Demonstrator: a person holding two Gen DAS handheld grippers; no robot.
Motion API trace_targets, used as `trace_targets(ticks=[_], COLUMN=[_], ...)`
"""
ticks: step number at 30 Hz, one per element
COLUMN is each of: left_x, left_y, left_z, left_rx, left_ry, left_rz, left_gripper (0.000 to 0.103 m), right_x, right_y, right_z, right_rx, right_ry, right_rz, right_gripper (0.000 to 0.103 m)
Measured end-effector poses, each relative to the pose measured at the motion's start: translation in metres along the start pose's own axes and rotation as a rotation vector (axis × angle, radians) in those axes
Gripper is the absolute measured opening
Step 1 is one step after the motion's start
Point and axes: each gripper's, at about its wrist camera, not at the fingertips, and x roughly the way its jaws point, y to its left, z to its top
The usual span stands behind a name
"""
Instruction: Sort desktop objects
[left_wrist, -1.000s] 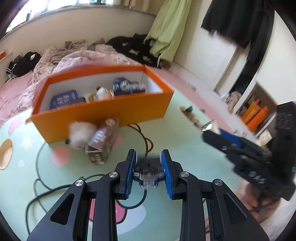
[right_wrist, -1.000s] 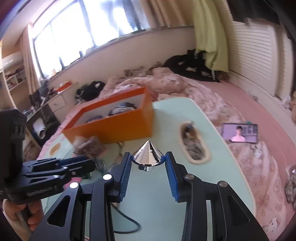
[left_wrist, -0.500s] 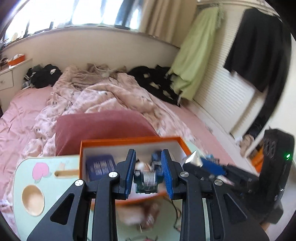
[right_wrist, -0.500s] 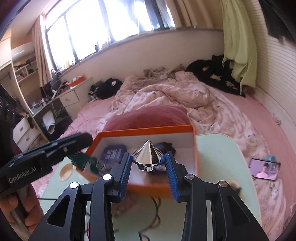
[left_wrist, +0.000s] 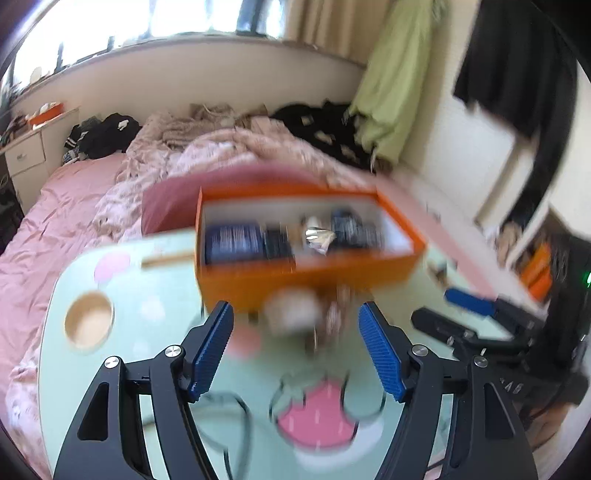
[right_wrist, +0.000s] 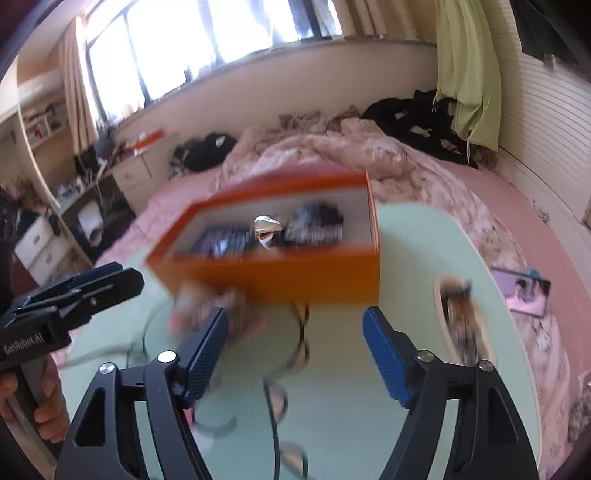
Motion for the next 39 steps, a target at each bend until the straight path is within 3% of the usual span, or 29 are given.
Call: trace_targets(ticks=[4, 9, 10, 11, 12, 15, 39], left_x=[0.009, 0.026, 0.029, 0.031, 0.033, 0.032, 0.031], left_y=[-0.009, -0.013, -0.013, -0.013, -0.011, -0.008, -0.008], left_z=[-0.040, -0.059, -0.063, -0.066, -0.069, -0.072, -0.070], left_rx=[0.052, 0.039, 0.036, 0.041, 0.031, 0.021, 0.018], left_ry=[0.061, 0.124, 0.133, 0.125, 0.137, 0.134, 0.124], left_rz=[0.071, 0.091, 0.103, 0.137, 0.136, 0.137, 0.139], left_gripper=[0.071, 0.071, 0.080, 0.097, 0.103, 0.103, 0.103], right_x=[0.000, 0.007, 0.007, 0.008, 0.010, 0.014, 0.014], right_y=[0.006, 0.007, 0.007, 0.007, 0.007, 0.007, 0.012], right_z=[-0.033, -0.050, -0.051, -0.052, -0.053, -0.058, -0.059], right_rx=[-0.045, -0.090, -0.092, -0.094, -0.099, -0.132, -0.158], right_ry=[0.043, 0.066, 0.064, 0.061, 0.058, 0.052, 0.034], right_rz=[-0.031, -0.078, -0.077, -0.076, -0.074, -0.096, -0.115], right_gripper=[0.076, 0.079, 0.080, 0.085, 0.092, 0.103, 0.103])
